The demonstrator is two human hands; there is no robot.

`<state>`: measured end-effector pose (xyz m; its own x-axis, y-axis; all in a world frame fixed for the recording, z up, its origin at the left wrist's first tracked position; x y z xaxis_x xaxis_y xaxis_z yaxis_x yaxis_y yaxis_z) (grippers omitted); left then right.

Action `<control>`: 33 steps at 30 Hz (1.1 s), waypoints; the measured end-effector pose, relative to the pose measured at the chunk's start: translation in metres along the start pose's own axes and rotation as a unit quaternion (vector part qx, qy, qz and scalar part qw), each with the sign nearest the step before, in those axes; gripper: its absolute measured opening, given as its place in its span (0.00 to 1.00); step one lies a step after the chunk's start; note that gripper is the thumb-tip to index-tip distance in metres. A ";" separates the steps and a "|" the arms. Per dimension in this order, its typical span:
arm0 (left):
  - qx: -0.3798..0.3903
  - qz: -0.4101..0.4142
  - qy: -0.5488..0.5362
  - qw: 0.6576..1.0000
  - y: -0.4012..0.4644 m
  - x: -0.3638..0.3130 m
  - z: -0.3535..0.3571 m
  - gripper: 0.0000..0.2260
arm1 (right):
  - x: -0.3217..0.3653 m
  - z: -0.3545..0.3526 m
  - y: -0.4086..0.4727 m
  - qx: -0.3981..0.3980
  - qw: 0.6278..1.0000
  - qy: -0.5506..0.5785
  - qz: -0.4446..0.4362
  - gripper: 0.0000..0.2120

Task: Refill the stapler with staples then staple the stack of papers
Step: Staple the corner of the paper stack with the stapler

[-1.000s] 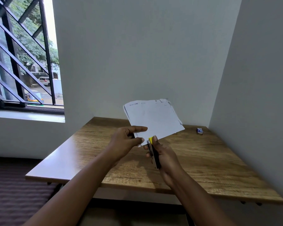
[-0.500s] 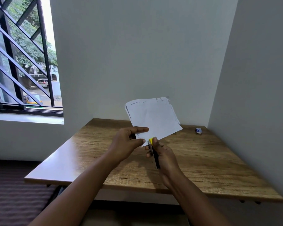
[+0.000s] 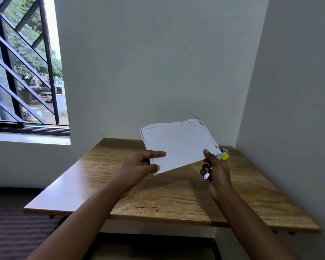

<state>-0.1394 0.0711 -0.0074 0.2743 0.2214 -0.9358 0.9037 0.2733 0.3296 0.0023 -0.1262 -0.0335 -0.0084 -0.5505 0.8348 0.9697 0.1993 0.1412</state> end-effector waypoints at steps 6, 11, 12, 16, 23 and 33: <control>0.102 -0.029 -0.043 0.993 -0.005 0.007 0.016 0.29 | 0.007 -0.013 0.006 -0.055 0.998 0.008 -0.031 0.13; 0.019 0.023 -0.009 1.000 0.002 0.002 0.011 0.08 | 0.010 -0.013 0.006 -0.110 0.993 0.006 -0.031 0.13; -0.002 0.026 -0.016 1.000 0.004 0.003 0.009 0.11 | 0.010 -0.012 0.005 -0.115 0.993 0.000 -0.027 0.12; -0.065 0.011 -0.032 0.997 0.006 0.007 0.003 0.17 | 0.012 -0.006 0.003 -0.121 0.992 -0.032 -0.008 0.11; -0.083 -0.050 -0.103 0.990 0.004 0.018 0.006 0.12 | 0.014 -0.004 -0.001 -0.137 0.988 -0.064 0.008 0.09; -0.091 -0.066 -0.166 0.980 0.004 0.019 -0.001 0.10 | 0.021 0.000 -0.006 -0.064 0.991 -0.102 -0.062 0.10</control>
<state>-0.1310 0.0769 -0.0235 0.2772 -0.1350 -0.9513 0.8732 0.4485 0.1908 -0.0036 -0.1389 -0.0169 -0.1658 -0.3871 0.9070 0.9811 0.0283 0.1914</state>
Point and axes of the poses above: each hand's wrist, its own y-axis towards the middle knuckle, its own z-axis out of the palm, x = y × z, the point moved 7 cm from there along y, towards the middle knuckle
